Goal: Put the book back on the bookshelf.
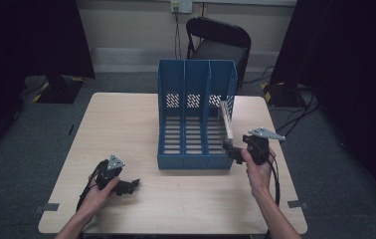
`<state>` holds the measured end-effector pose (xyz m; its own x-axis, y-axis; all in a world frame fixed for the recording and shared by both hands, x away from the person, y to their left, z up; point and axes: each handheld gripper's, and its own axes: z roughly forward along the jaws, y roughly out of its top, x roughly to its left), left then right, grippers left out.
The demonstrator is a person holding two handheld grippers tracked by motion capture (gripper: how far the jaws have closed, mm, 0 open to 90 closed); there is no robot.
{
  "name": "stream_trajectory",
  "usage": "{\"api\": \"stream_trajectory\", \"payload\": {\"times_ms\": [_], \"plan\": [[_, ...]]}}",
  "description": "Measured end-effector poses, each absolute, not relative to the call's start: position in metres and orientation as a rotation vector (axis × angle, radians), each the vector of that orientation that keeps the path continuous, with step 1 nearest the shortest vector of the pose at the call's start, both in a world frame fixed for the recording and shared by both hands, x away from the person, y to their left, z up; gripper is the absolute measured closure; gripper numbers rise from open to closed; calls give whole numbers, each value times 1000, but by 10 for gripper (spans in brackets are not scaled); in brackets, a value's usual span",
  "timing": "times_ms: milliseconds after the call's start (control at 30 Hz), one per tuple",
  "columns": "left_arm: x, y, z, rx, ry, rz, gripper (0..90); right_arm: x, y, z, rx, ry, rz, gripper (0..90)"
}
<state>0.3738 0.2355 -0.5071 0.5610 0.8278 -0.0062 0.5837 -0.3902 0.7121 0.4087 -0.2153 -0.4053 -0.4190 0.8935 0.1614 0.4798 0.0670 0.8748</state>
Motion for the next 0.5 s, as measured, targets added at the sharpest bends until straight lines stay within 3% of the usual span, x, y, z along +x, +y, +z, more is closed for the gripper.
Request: {"api": "stream_trajectory", "payload": {"times_ms": [500], "plan": [[374,236,-507,2116,1128,465,0,374,-253,-422,1379,1992,1251,150]]}}
